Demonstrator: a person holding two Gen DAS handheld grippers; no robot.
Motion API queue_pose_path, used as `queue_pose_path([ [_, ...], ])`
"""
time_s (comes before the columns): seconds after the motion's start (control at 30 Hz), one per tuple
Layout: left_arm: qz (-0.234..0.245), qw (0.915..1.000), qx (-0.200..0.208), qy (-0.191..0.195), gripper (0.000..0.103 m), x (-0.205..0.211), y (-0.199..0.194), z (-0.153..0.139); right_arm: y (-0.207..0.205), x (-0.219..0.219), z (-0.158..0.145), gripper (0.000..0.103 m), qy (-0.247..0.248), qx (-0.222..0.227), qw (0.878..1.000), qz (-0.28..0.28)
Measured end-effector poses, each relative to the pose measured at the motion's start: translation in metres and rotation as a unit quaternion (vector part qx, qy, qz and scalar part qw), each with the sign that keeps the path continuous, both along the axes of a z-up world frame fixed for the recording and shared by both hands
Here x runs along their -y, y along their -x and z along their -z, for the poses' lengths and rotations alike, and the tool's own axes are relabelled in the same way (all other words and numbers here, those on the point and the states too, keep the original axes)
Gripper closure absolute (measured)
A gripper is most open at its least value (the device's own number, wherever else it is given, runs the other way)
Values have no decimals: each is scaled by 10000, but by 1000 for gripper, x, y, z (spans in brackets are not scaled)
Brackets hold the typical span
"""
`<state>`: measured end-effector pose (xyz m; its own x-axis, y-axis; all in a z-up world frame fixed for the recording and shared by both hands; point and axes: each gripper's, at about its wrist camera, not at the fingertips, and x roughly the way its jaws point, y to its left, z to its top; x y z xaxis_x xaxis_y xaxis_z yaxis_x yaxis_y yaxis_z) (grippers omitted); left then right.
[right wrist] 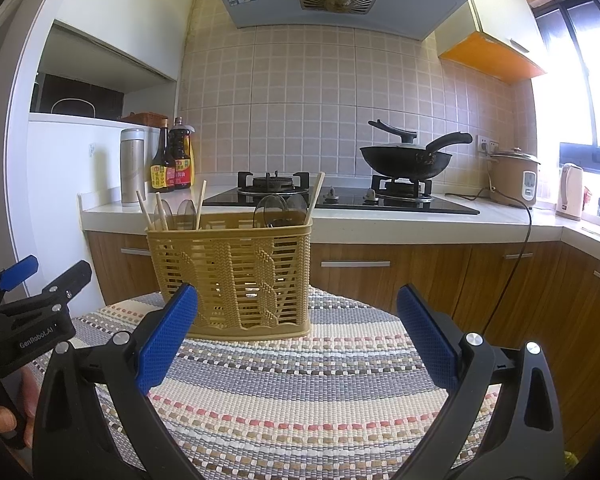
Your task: Organize utensils
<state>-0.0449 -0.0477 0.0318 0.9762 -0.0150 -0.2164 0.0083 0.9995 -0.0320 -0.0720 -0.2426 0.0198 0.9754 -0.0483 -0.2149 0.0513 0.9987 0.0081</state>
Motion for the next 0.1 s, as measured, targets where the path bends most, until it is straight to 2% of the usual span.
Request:
queue_pose_path([
  [0.1,6,10000,-69,3,7,0,-2,1,-1,1,0,8,-15,-5,10000,-2],
])
